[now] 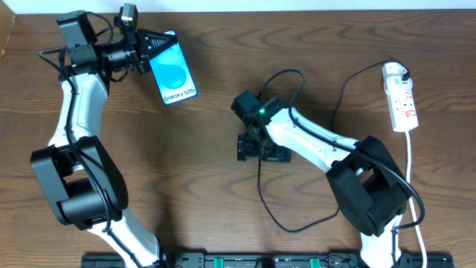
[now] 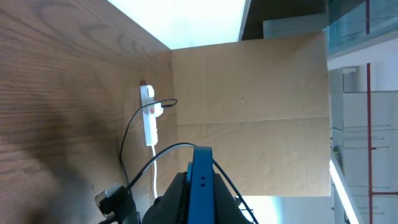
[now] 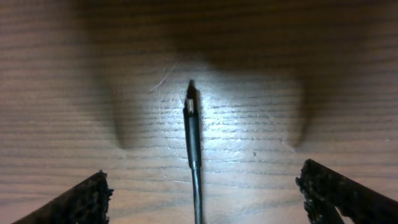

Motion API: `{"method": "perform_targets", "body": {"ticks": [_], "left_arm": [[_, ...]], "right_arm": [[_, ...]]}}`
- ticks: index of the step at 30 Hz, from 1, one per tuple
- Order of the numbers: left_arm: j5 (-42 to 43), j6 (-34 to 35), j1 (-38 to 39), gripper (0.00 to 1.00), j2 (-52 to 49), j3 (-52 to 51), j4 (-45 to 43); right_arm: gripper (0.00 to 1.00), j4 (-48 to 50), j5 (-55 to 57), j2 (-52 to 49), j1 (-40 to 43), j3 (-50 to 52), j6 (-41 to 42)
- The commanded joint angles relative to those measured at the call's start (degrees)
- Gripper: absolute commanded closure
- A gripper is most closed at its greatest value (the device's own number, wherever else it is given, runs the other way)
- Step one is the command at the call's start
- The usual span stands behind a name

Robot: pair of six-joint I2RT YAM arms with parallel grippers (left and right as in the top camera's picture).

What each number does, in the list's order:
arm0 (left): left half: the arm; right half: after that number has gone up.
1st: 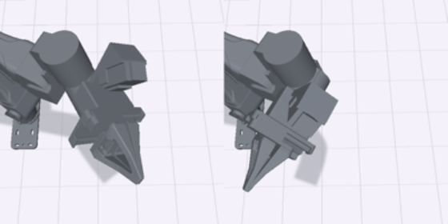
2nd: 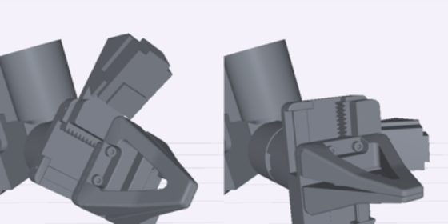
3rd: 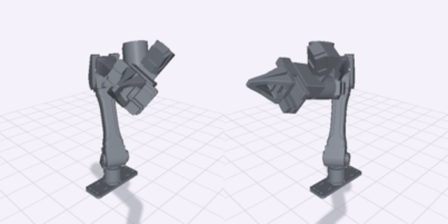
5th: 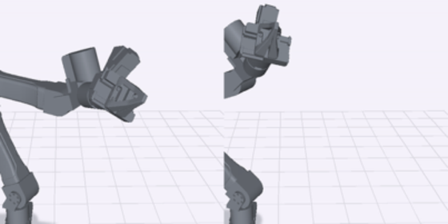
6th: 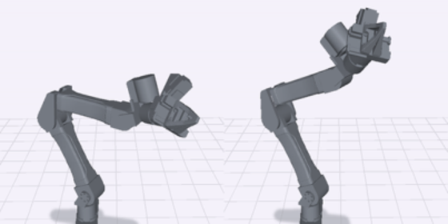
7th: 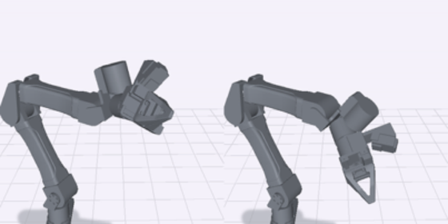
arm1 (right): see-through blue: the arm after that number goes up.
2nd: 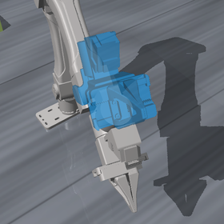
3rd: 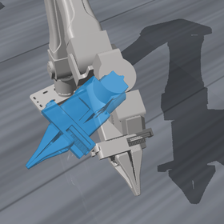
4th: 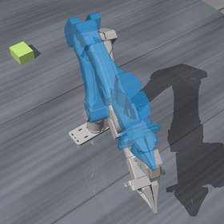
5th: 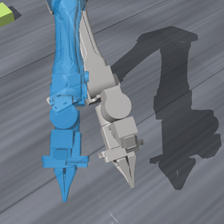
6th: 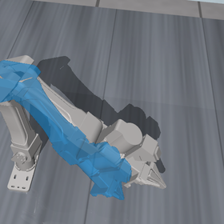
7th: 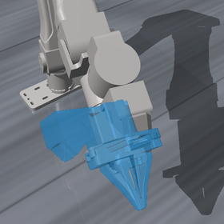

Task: Plug charger to phone and switch on socket
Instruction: 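Close the right gripper on the cable plug and lift it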

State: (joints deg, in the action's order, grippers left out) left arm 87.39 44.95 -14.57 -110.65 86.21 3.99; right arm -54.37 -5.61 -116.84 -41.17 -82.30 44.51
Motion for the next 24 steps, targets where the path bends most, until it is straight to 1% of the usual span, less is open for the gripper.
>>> {"method": "perform_targets", "body": {"ticks": [1, 3, 15, 24], "left_arm": [[2.58, -0.37, -0.13, 0.92, 2.08, 1.22, -0.24], [2.58, -0.37, -0.15, 0.93, 2.08, 1.22, -0.24], [2.56, -0.37, -0.15, 0.93, 2.08, 1.22, -0.24], [2.60, -0.35, -0.15, 0.93, 2.08, 1.22, -0.22]], "right_arm": [[0.17, 0.11, 0.13, -0.50, -0.24, -1.05, -0.46], [0.19, 0.24, 0.87, -0.50, -0.37, -1.05, -0.44], [0.18, 0.83, 5.99, -0.50, -3.74, -1.05, -0.44], [0.20, 2.14, 11.45, -0.70, -3.93, -0.46, 0.87]]}}
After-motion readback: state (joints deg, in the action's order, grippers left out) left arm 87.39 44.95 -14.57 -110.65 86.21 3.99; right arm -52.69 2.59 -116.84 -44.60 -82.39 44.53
